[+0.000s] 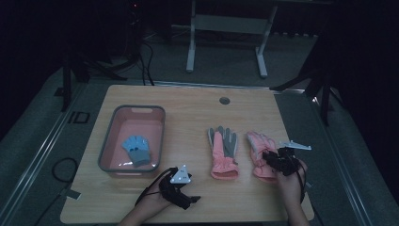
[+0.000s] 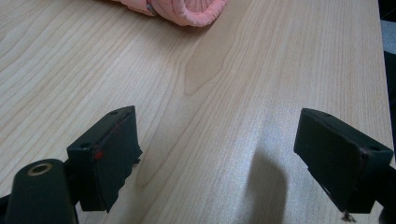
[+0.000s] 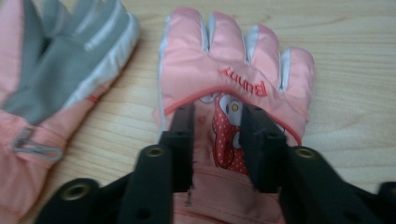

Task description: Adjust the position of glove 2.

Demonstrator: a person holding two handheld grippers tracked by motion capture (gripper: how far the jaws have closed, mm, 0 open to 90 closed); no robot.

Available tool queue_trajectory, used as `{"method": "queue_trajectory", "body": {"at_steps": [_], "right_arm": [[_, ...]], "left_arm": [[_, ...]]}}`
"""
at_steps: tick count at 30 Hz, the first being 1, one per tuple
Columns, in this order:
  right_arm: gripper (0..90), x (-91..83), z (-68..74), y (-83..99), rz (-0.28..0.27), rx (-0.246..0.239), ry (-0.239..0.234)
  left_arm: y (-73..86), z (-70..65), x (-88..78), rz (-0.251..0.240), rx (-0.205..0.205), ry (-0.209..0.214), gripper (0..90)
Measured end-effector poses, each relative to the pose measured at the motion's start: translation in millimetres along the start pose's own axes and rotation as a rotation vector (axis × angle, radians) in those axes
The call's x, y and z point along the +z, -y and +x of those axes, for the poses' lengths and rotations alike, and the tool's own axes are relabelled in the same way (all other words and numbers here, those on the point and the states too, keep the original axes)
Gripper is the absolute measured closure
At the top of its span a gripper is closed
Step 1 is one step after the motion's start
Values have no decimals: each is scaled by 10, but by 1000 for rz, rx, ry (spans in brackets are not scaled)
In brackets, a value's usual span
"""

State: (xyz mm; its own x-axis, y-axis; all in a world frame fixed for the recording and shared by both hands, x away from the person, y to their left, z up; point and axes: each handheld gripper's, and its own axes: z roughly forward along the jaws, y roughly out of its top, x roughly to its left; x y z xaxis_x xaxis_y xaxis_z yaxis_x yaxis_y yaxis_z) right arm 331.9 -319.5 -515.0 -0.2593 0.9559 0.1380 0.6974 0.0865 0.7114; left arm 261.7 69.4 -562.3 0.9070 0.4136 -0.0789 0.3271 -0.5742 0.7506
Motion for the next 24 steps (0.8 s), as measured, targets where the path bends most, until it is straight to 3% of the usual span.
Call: {"method": "queue_trajectory", "body": {"at_steps": [2,6,7,8,11,12,15,21,24], "right_arm": [[560,-65,-41,-44,-7,-13,-44],[477,-114,-53,-93,6,-52,-68],[449,-129,-55,-113,16,-62,-84],[357,-145,-50,-136,23,-81,-118],[264,-145,-48,-154,42,-103,-178],[264,-145,-48,-154,42,-103,-178],[207,-150,-62,-164,55,-110,-236],[116,-143,-114,-173,75,-108,-263],[166,-125,-116,-170,68,-132,-235]], "left_arm": [[1,2,2,-3,-5,2,143],[2,3,5,2,-1,1,142],[2,3,5,1,-2,1,142],[2,3,5,0,-6,1,142],[3,4,5,0,-6,1,143],[3,4,5,0,-6,1,142],[3,5,7,0,-7,1,142],[6,2,13,6,2,-2,143],[6,5,14,4,-2,-1,143]]}}
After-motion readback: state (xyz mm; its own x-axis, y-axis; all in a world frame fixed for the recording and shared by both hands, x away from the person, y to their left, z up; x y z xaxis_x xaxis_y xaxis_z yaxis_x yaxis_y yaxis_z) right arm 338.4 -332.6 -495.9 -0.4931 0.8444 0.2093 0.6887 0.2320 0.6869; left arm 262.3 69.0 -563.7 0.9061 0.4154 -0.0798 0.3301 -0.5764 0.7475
